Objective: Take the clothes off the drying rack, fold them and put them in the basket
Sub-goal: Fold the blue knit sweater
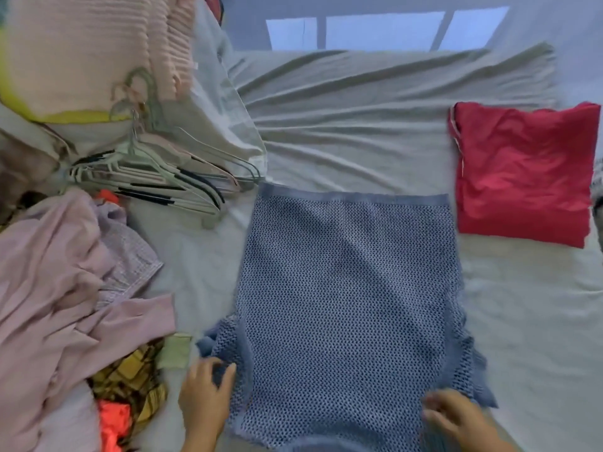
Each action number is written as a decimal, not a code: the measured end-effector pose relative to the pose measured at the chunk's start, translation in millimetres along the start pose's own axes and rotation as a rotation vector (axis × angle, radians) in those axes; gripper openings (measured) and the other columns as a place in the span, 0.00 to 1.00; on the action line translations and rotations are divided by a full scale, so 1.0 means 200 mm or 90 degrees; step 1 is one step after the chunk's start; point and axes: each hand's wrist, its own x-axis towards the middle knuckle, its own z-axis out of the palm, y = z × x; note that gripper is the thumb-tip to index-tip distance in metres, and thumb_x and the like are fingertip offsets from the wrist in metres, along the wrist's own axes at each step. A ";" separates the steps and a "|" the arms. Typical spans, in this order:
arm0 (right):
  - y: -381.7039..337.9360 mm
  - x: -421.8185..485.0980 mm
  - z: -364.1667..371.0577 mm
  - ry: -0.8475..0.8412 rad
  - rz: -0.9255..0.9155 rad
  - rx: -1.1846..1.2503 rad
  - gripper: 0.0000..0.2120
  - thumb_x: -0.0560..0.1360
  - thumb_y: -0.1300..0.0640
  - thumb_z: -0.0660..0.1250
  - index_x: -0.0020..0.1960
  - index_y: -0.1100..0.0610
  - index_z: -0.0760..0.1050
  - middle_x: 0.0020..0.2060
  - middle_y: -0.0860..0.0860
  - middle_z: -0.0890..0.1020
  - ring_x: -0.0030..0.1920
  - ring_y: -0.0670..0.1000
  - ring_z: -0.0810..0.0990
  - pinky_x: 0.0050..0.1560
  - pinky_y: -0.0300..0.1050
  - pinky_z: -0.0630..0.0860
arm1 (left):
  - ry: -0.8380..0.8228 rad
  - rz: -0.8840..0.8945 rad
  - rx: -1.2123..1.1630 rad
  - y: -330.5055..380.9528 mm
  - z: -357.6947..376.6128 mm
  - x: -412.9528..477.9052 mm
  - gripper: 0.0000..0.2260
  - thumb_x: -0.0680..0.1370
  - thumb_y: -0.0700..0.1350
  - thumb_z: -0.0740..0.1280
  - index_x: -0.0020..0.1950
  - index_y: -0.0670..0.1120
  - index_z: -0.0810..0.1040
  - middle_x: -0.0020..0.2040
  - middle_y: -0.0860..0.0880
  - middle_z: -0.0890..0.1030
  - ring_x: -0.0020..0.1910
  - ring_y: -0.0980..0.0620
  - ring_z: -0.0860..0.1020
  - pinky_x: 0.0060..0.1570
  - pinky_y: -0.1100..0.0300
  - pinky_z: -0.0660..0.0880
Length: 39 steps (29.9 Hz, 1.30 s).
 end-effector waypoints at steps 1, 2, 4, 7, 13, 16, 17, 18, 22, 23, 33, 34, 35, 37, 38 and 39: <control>-0.03 0.03 -0.04 0.109 -0.005 0.039 0.11 0.68 0.54 0.75 0.43 0.41 0.76 0.37 0.40 0.78 0.42 0.34 0.76 0.49 0.29 0.72 | 0.065 -0.125 -0.029 0.01 -0.01 0.05 0.15 0.70 0.51 0.73 0.46 0.41 0.79 0.46 0.35 0.79 0.49 0.35 0.76 0.49 0.46 0.72; -0.04 0.08 -0.10 0.240 0.011 0.086 0.12 0.69 0.63 0.73 0.46 0.49 0.78 0.39 0.49 0.80 0.44 0.42 0.78 0.50 0.33 0.73 | 0.094 -0.213 -0.059 -0.01 -0.01 0.11 0.21 0.70 0.53 0.73 0.48 0.35 0.78 0.48 0.32 0.78 0.51 0.34 0.75 0.51 0.45 0.72; -0.07 0.22 -0.22 0.420 0.078 0.107 0.10 0.72 0.66 0.68 0.53 0.66 0.77 0.45 0.64 0.79 0.50 0.61 0.77 0.55 0.54 0.72 | 0.089 -0.332 -0.173 -0.02 -0.02 0.20 0.26 0.71 0.57 0.70 0.44 0.31 0.77 0.44 0.32 0.80 0.47 0.35 0.77 0.48 0.46 0.74; -0.06 0.37 -0.34 0.380 0.227 0.204 0.17 0.73 0.61 0.69 0.58 0.71 0.74 0.52 0.68 0.79 0.56 0.66 0.76 0.61 0.62 0.70 | 0.007 -0.356 -0.405 0.06 -0.04 0.23 0.23 0.69 0.56 0.73 0.41 0.34 0.76 0.39 0.38 0.79 0.42 0.42 0.79 0.40 0.51 0.73; -0.08 0.36 -0.34 0.240 0.232 0.148 0.14 0.73 0.52 0.69 0.45 0.65 0.77 0.41 0.63 0.80 0.44 0.62 0.78 0.44 0.56 0.72 | -0.185 -0.391 -0.670 0.10 -0.12 0.21 0.10 0.77 0.40 0.65 0.57 0.40 0.75 0.44 0.41 0.82 0.41 0.45 0.80 0.40 0.53 0.77; 0.04 0.27 -0.39 0.390 0.302 -0.049 0.38 0.68 0.28 0.58 0.55 0.62 0.74 0.46 0.67 0.79 0.47 0.67 0.77 0.45 0.59 0.76 | -0.089 -0.313 -0.770 0.10 -0.22 0.15 0.11 0.76 0.37 0.63 0.58 0.41 0.74 0.45 0.45 0.83 0.37 0.51 0.83 0.35 0.58 0.80; 0.05 0.25 -0.38 0.429 0.263 -0.089 0.42 0.66 0.26 0.53 0.55 0.64 0.74 0.46 0.68 0.79 0.47 0.68 0.77 0.46 0.61 0.76 | -0.077 -0.276 -0.769 0.11 -0.25 0.12 0.11 0.73 0.37 0.66 0.55 0.42 0.75 0.43 0.47 0.84 0.38 0.53 0.83 0.35 0.60 0.80; 0.02 0.22 -0.35 0.445 0.197 -0.069 0.43 0.65 0.27 0.52 0.54 0.65 0.75 0.45 0.68 0.79 0.46 0.67 0.77 0.48 0.59 0.76 | -0.093 -0.242 -0.739 0.15 -0.28 0.08 0.11 0.70 0.38 0.69 0.52 0.44 0.76 0.42 0.49 0.84 0.39 0.53 0.83 0.35 0.61 0.80; -0.46 0.14 -0.15 0.157 0.040 0.437 0.42 0.58 0.20 0.57 0.48 0.56 0.78 0.42 0.51 0.82 0.44 0.51 0.80 0.41 0.32 0.76 | -0.315 -0.003 -0.505 0.38 -0.27 -0.12 0.08 0.71 0.37 0.72 0.44 0.49 0.80 0.37 0.58 0.82 0.40 0.60 0.78 0.43 0.69 0.74; -0.54 0.14 -0.07 0.064 0.077 0.526 0.38 0.62 0.24 0.58 0.50 0.57 0.78 0.43 0.50 0.83 0.44 0.50 0.81 0.41 0.33 0.76 | -0.399 0.101 -0.417 0.44 -0.24 -0.16 0.09 0.69 0.43 0.73 0.44 0.56 0.81 0.38 0.63 0.81 0.40 0.63 0.77 0.44 0.72 0.72; -0.72 0.20 0.24 -0.116 0.154 0.634 0.11 0.75 0.53 0.66 0.55 0.56 0.72 0.51 0.53 0.79 0.50 0.49 0.78 0.48 0.39 0.74 | -0.080 0.110 -0.171 0.63 -0.03 0.33 0.04 0.76 0.45 0.67 0.44 0.47 0.74 0.40 0.50 0.77 0.40 0.52 0.74 0.40 0.63 0.69; -0.72 0.20 0.26 -0.105 0.145 0.620 0.11 0.75 0.58 0.67 0.55 0.58 0.72 0.50 0.53 0.79 0.49 0.49 0.78 0.46 0.36 0.74 | -0.072 0.120 -0.150 0.66 -0.02 0.40 0.06 0.76 0.46 0.67 0.48 0.45 0.75 0.43 0.48 0.77 0.43 0.50 0.74 0.43 0.59 0.70; -0.71 0.20 0.28 -0.091 0.126 0.601 0.09 0.75 0.62 0.67 0.54 0.60 0.72 0.48 0.53 0.79 0.48 0.50 0.78 0.44 0.35 0.75 | -0.089 0.139 -0.126 0.71 0.00 0.45 0.09 0.76 0.47 0.67 0.53 0.44 0.75 0.45 0.47 0.76 0.44 0.50 0.74 0.45 0.57 0.71; -0.70 0.20 0.34 -0.043 0.091 0.528 0.04 0.74 0.65 0.66 0.49 0.62 0.75 0.43 0.58 0.80 0.45 0.52 0.77 0.45 0.40 0.74 | -0.140 0.185 -0.057 0.82 0.05 0.51 0.16 0.76 0.48 0.66 0.61 0.43 0.72 0.47 0.46 0.74 0.45 0.48 0.73 0.47 0.55 0.71; -0.69 0.18 0.37 -0.020 0.079 0.507 0.02 0.74 0.64 0.67 0.46 0.62 0.75 0.41 0.60 0.80 0.43 0.51 0.76 0.45 0.44 0.73 | -0.167 0.202 -0.014 0.86 0.08 0.51 0.18 0.77 0.48 0.66 0.64 0.43 0.71 0.49 0.45 0.74 0.46 0.47 0.74 0.48 0.54 0.72; -0.67 0.16 0.39 -0.005 0.078 0.493 0.03 0.73 0.62 0.67 0.44 0.62 0.74 0.39 0.60 0.79 0.40 0.50 0.75 0.44 0.46 0.72 | -0.193 0.216 0.028 0.89 0.11 0.50 0.19 0.77 0.48 0.65 0.66 0.43 0.69 0.52 0.44 0.73 0.49 0.46 0.74 0.51 0.52 0.72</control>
